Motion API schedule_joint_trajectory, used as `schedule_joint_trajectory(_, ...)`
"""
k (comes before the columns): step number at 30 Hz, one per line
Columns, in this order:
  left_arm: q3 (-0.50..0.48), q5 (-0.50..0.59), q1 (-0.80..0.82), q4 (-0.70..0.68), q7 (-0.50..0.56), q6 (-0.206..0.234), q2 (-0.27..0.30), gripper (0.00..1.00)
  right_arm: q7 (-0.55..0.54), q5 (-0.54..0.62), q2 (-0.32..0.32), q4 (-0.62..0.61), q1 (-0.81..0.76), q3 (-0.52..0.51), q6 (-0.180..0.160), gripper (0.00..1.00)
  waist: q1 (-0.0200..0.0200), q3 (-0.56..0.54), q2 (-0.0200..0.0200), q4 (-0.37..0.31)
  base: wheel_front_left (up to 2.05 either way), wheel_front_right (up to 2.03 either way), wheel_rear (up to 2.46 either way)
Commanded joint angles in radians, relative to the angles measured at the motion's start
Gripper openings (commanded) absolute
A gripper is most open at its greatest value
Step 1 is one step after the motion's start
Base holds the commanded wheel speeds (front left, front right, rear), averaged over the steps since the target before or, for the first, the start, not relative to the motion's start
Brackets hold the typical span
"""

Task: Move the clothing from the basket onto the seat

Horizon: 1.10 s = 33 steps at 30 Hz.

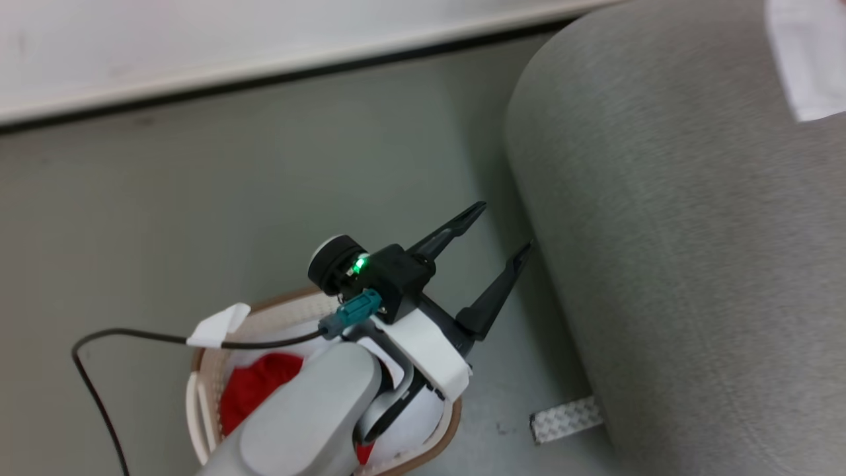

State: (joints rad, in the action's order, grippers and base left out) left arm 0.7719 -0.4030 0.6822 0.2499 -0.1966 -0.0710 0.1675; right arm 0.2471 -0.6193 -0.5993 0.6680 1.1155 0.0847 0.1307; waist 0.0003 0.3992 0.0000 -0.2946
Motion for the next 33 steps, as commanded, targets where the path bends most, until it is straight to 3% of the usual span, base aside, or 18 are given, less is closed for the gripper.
schedule_joint_trajectory(1, -0.001, 0.005, 0.014, -0.004, -0.002, -0.002, 0.004, 1.0, -0.001, 0.008, -0.007, 0.026, 0.012, 0.0, 0.0, 0.0, -0.0003, 0.096, 0.0, 0.073, 0.0, 0.0, 0.0)
schedule_joint_trajectory(4, 0.002, 0.014, 0.035, -0.007, -0.001, -0.001, 0.0, 1.0, -0.011, 0.033, -0.015, 0.12, 0.041, 0.019, 0.0, 0.0, -0.0003, 0.137, 0.0, 0.09, 0.0, 0.0, 0.0)
schedule_joint_trajectory(12, 0.001, 0.018, 0.054, 0.012, -0.01, 0.004, 0.007, 1.0, -0.078, 0.057, 0.051, 0.383, 0.005, 0.121, 0.0, 0.0, -0.0003, 0.179, 0.0, 0.109, 0.0, 0.0, 0.0)
schedule_joint_trajectory(20, -0.003, 0.001, 0.038, 0.034, -0.025, 0.01, 0.009, 1.0, -0.162, 0.017, 0.074, 0.456, -0.047, 0.242, 0.0, 0.0, -0.0003, 0.132, 0.0, 0.113, 0.0, 0.0, 0.0)
schedule_joint_trajectory(21, -0.006, -0.001, 0.035, 0.037, -0.027, 0.012, 0.012, 1.0, -0.155, 0.01, 0.067, 0.455, -0.05, 0.251, 0.0, 0.38, -0.0003, 0.122, 0.0, 0.111, 0.0, 0.0, 0.0)
schedule_joint_trajectory(23, -0.008, -0.008, 0.025, 0.046, -0.032, 0.015, 0.017, 1.0, -0.151, 0.0, 0.07, 0.456, -0.059, 0.271, 0.0, 1.0, -0.0003, 0.095, 0.0, 0.106, 0.0, 0.0, 0.0)
schedule_joint_trajectory(33, -0.053, -0.051, -0.067, 0.085, -0.054, 0.035, 0.062, 1.0, -0.12, -0.039, 0.052, 0.388, -0.108, 0.415, 0.0, 1.0, -0.0003, -0.138, 0.0, 0.063, 0.0, 0.0, 0.0)
